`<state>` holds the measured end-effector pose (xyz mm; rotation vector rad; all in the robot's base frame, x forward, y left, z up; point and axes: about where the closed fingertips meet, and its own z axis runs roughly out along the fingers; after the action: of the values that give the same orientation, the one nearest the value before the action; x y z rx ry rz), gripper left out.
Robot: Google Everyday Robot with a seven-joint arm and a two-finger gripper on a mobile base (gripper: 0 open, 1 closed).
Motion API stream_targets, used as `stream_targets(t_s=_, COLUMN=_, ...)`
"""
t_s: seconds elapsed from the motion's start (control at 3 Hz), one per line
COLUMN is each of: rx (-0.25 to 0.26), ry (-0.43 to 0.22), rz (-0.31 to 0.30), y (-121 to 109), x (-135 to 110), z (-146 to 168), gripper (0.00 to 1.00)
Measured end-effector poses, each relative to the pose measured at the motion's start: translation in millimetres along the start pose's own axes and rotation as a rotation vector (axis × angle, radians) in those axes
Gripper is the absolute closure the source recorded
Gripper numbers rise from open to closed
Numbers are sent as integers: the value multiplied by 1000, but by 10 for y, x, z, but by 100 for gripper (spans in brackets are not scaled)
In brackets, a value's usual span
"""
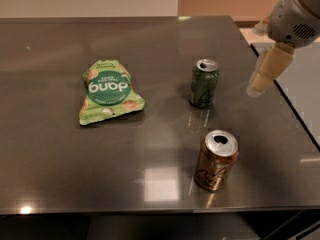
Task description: Move green can near orange can
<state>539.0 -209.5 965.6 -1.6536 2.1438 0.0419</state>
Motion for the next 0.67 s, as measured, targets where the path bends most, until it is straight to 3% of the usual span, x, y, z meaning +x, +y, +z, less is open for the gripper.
stream_targets(t_s=0.67, rx=-27, ry=-76, rz=31, y=-268, x=-135, z=421, gripper=0)
